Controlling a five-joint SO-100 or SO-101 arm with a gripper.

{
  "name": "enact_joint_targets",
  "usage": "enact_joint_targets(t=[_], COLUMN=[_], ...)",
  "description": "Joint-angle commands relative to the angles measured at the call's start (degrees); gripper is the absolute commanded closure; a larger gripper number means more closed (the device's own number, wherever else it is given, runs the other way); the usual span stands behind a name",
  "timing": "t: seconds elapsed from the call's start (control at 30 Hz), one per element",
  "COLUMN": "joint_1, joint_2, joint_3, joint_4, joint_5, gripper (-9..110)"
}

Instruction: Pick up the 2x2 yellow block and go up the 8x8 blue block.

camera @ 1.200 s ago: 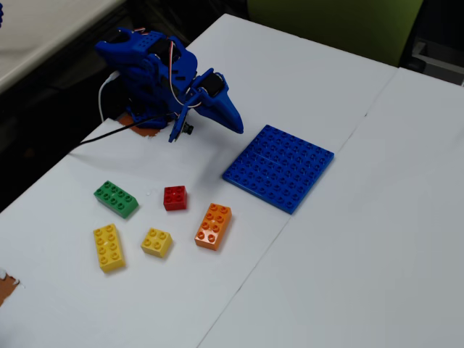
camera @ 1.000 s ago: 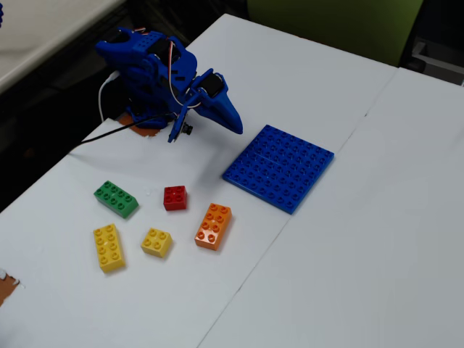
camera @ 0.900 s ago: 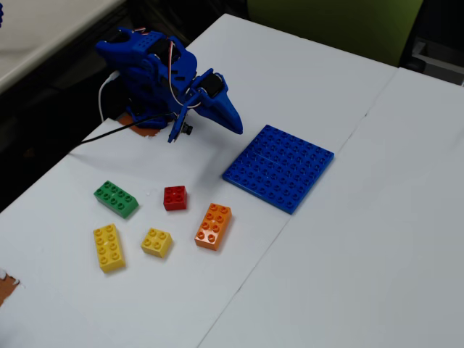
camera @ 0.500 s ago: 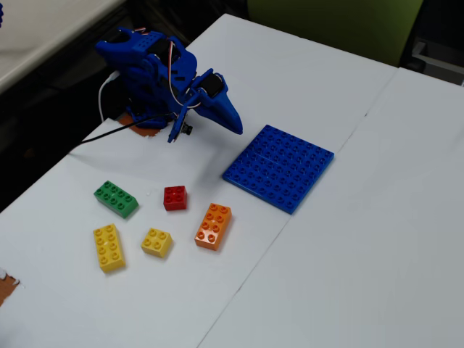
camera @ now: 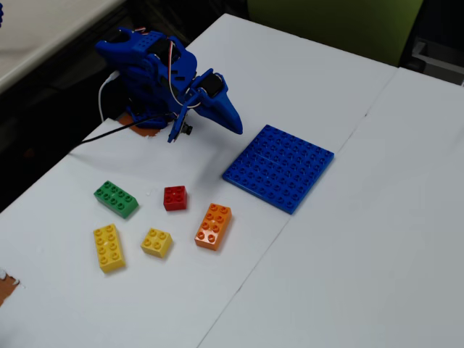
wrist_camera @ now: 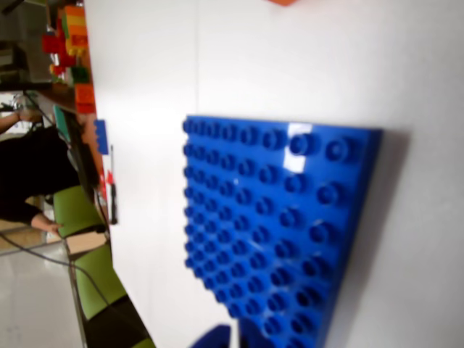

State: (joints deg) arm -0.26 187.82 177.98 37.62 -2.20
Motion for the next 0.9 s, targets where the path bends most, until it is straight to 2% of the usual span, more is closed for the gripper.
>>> enact_joint_targets(t=[0.0, 0.47, 0.6, 0.73, 0.87], joint_1=[0.4, 0.7, 0.7, 1.2, 1.9], joint_2=[2.5, 2.4, 0.6, -6.6, -19.5], joint_3=[2.5, 2.5, 1.0, -6.6, -22.1], joint_4=[0.1, 0.1, -2.8, -8.6, -9.3], joint_5=[-0.4, 0.0, -3.4, -6.4, -6.8], gripper=[101, 101, 101, 101, 101])
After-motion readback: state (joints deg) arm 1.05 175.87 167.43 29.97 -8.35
